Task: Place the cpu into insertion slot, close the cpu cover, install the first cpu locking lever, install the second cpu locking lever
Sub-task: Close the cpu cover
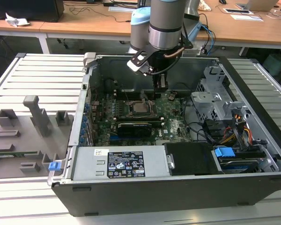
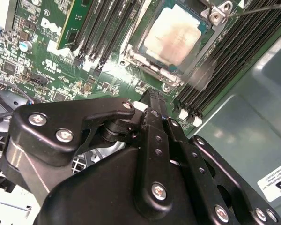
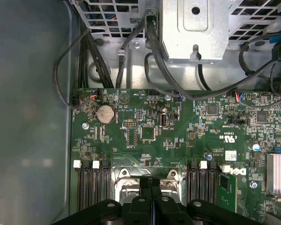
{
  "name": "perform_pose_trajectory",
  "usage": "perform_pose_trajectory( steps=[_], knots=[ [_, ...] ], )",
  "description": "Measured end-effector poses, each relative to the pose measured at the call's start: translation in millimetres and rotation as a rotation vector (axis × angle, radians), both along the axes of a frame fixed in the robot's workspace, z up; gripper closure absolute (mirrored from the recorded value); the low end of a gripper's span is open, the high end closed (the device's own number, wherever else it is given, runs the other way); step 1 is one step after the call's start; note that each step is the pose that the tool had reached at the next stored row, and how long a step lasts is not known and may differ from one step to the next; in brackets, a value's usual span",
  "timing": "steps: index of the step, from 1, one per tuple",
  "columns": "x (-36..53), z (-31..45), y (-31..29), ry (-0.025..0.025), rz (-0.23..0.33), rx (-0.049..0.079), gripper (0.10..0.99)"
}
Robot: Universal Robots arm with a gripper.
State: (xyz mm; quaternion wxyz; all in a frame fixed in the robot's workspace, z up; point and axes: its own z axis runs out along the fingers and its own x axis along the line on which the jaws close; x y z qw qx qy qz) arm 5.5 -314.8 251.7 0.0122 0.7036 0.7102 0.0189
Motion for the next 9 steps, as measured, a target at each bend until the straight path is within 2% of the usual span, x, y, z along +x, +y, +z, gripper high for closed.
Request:
perform_pose_trajectory(
  steps=[4, 7, 9],
  knots=[
    [-10.4, -1.0, 0.1, -0.0004, 0.0, 0.0, 0.98],
    [-23.5, -3.0, -0.1, -0.0004, 0.0, 0.0, 0.98],
    [-29.0, -3.6, 0.0, -0.0005, 0.0, 0.0, 0.98]
  ],
)
